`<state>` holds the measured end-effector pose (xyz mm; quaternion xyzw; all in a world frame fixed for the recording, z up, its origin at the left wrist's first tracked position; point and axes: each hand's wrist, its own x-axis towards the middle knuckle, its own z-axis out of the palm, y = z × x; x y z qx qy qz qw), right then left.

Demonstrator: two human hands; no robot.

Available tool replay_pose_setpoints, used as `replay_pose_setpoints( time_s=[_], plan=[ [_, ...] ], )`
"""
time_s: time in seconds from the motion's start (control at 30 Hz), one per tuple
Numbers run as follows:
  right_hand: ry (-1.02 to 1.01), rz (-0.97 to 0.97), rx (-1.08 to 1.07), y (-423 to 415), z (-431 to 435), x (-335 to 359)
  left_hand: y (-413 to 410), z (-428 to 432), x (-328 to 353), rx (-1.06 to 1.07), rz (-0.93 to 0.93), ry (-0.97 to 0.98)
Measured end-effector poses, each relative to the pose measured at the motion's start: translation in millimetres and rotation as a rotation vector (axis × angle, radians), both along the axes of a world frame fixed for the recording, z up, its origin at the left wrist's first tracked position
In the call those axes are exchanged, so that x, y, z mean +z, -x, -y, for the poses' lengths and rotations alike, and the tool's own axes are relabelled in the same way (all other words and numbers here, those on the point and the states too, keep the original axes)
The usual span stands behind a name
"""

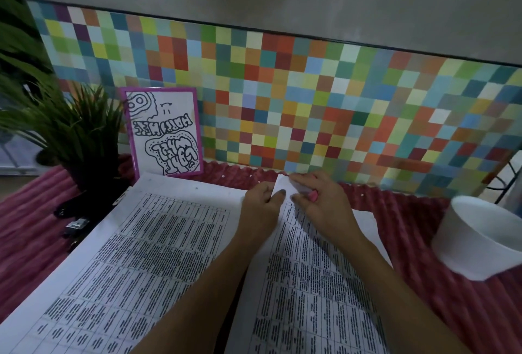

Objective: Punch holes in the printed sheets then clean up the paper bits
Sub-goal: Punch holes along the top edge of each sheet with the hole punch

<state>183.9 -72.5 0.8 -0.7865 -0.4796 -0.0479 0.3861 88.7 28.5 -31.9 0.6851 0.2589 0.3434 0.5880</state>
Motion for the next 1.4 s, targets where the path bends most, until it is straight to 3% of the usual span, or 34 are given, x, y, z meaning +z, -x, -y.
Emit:
replay_pose_setpoints(
  time_s=[0.23, 0.43, 0.57, 0.73, 1.13, 1.4],
  plan=[
    [-0.036, -0.074, -0.002, 0, 0, 4, 3, 4, 9, -0.092, -0.012, 0.001],
    [0.058, -0.141, -0.014, -2, 3, 17, 4, 2, 4, -0.094, -0.046, -0.203],
    [0.267, -0.233, -0.124, -13, 18, 31, 6, 3, 5, -0.036, 0.047, -0.134],
    [0.355, -0.245, -0.156, -19, 25, 46, 4, 1, 0, -0.015, 0.113, -0.106],
    [0.332, -0.233, -0.08, -1, 9, 61, 6, -7, 7, -0.132, 0.156, 0.141],
    [0.307, -0.147, -0.097, 14, -4, 60, 3, -3, 7, -0.174, 0.223, 0.123]
  ],
)
